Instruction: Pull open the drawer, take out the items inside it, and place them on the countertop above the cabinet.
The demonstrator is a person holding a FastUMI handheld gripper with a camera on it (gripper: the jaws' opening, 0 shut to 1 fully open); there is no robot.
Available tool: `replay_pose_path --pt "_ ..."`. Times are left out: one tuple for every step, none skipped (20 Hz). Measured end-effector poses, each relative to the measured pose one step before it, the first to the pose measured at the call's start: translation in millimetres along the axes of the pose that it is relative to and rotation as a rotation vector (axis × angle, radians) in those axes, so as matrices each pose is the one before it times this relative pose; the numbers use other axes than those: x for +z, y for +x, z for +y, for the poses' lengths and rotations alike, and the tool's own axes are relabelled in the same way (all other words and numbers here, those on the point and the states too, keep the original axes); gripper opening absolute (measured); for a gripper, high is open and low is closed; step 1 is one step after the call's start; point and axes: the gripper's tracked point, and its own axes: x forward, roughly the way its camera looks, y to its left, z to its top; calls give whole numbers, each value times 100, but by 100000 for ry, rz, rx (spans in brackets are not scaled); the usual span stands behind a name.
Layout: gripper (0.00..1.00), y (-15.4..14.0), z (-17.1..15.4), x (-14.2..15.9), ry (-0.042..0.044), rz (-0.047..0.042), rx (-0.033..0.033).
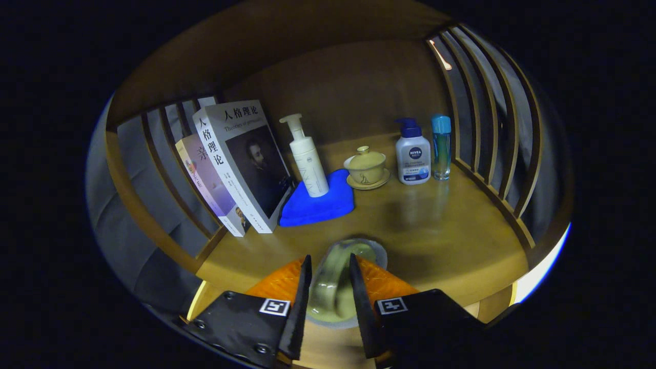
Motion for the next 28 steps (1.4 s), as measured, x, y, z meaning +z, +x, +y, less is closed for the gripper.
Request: replay_pose_path --pt "56 -92 27 238 -672 -1391 -214" --pt "70 -371 -13 289 -831 -1545 -16" --pt "84 -142 -158 199 -945 -2047 -1381" --pt "99 -862 -185 573 -871 -1977 -750" --pt "98 -487 -112 365 -922 -2093 -712" --pt "98 -657 173 440 -987 -2245 123" --pt "98 -767 183 331 -1020 -1934 90" --pt "98 -854 284 175 -1203 -1843 473" --pt "98 -803 387 268 -1444 -1764 694" --pt "98 -896 367 120 -1766 -1676 589" --pt "98 -817 289 162 -1402 -2023 -72" --pt "98 -882 354 74 -928 -1819 326" --pt "98 -811 459 114 -329 -1872 607" --pt "98 -927 429 38 -57 -1963 379" --pt "98 -766 380 23 -365 -1868 416" --pt "98 -854 285 -140 -577 -1885 -135" --pt "98 -829 346 -228 -654 -1363 31" --pt "98 -876 463 -432 -312 -1247 114" --pt "98 -673 411 -445 -263 -1062 239" --pt "98 -714 337 -560 -512 -803 238" --pt "98 -609 190 -571 -675 -574 -279" --pt "98 -640 167 143 -322 -1112 -789" --pt "98 -369 239 -363 -601 -877 -56" --pt "98 -528 394 -594 -1309 -80 212" --pt "98 -409 221 -463 -1752 247 38" --pt "98 -482 173 -371 -1312 -164 -35" --pt "98 -452 377 -274 -821 -577 330" --pt "98 -538 273 -313 -352 -760 17"
